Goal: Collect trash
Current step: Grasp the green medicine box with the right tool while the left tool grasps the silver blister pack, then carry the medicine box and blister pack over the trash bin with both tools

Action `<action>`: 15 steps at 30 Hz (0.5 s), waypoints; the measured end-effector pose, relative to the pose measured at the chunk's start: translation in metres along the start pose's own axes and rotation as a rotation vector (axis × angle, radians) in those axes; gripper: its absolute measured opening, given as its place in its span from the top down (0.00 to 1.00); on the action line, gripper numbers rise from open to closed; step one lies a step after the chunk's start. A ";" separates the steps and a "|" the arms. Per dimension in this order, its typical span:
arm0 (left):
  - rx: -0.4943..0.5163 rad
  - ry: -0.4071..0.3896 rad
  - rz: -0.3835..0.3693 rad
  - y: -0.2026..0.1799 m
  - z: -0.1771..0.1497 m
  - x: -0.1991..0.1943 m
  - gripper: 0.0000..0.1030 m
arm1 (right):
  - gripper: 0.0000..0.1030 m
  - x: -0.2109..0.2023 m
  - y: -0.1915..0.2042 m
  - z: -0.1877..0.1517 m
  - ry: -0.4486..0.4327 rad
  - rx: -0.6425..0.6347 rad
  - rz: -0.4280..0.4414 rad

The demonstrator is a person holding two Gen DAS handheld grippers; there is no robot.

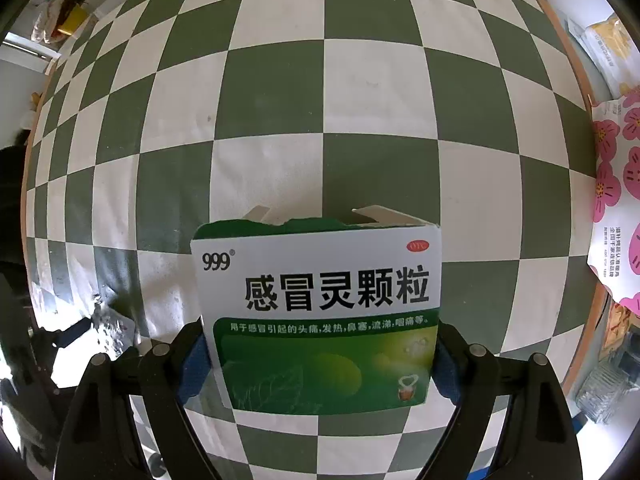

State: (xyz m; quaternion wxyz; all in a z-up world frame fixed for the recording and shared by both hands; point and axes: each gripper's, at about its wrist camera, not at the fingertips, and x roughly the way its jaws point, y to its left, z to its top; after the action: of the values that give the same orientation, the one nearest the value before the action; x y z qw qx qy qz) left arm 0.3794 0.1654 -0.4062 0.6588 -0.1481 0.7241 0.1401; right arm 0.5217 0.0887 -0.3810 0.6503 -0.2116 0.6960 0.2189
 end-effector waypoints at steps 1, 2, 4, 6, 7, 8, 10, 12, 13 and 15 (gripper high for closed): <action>-0.004 0.002 -0.011 -0.002 0.001 0.001 0.25 | 0.12 0.001 0.001 0.000 0.000 -0.001 -0.002; -0.006 0.003 -0.013 -0.003 0.003 0.002 0.26 | 0.12 0.002 0.002 0.001 0.000 -0.004 -0.005; -0.011 -0.008 -0.030 -0.009 0.003 0.002 0.34 | 0.13 0.006 0.006 0.002 -0.002 -0.012 -0.013; -0.026 -0.021 -0.007 -0.004 0.003 0.001 0.37 | 0.14 0.008 0.008 0.002 -0.011 -0.017 -0.016; -0.038 -0.028 -0.007 -0.005 0.003 0.000 0.37 | 0.14 0.006 0.008 0.002 -0.016 -0.014 -0.014; -0.051 -0.031 -0.014 -0.004 0.000 -0.001 0.37 | 0.15 0.008 0.007 -0.001 -0.021 -0.011 -0.011; -0.090 -0.046 -0.025 -0.007 -0.002 -0.004 0.37 | 0.15 0.009 0.006 -0.003 -0.029 -0.005 -0.001; -0.112 -0.063 -0.027 -0.001 -0.007 -0.010 0.38 | 0.15 0.008 0.004 -0.007 -0.033 0.005 0.012; -0.120 -0.071 -0.032 0.000 -0.009 -0.013 0.38 | 0.15 0.008 0.003 -0.011 -0.036 0.007 0.015; -0.126 -0.071 -0.046 0.004 -0.011 -0.015 0.38 | 0.15 0.004 0.000 -0.014 -0.043 0.010 0.022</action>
State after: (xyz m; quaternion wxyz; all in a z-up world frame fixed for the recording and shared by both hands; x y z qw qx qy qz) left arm 0.3693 0.1657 -0.3898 0.6767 -0.2008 0.6864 0.1751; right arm 0.5098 0.0808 -0.3845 0.6637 -0.1961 0.6852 0.2271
